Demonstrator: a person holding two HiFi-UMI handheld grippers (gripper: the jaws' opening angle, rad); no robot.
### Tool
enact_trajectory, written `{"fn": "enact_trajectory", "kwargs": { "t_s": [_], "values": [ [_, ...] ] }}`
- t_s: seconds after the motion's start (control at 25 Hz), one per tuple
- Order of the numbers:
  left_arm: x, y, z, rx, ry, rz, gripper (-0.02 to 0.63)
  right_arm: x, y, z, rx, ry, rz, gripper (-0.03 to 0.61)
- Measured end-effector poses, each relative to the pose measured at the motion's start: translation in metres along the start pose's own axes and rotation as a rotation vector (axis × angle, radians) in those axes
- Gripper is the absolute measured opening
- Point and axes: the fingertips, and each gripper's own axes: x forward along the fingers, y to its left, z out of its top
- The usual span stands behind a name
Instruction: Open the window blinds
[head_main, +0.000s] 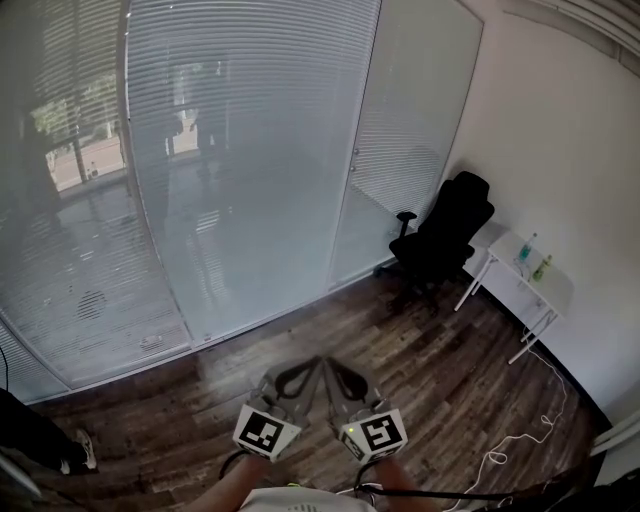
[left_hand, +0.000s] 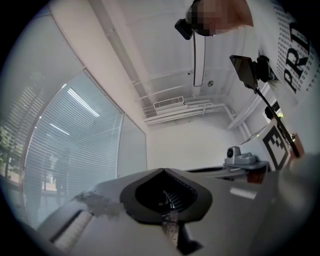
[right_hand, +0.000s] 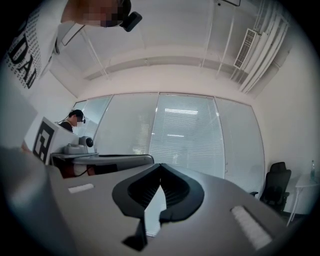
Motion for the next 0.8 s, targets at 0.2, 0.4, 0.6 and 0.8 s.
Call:
{"fn": "enact_trajectory", "kwargs": {
  "t_s": [0.2, 0.4, 0.6, 0.8],
  "values": [
    [0.008, 0.000, -0.006, -0.022, 0.009, 0.001, -0.008, 0.000, -0.009, -0.004, 0.021, -0.003, -0.009, 0.008],
    [0.026, 0.007, -0.017, -0.020, 0.033, -0.014, -0.008, 0.009, -0.027, -0.010, 0.049, 0.007, -0.031, 0.008],
    [0.045, 0.024, -0.032, -0.045, 0.032, -0.031, -0.008, 0.028, -0.045, -0.022, 0.054, 0.009, -0.056, 0.008],
    [0.072, 0.058, -0.031, -0.044, 0.034, -0.055, -0.008, 0.065, -0.066, -0.020, 0.075, 0.007, -0.061, 0.008]
  ]
}}
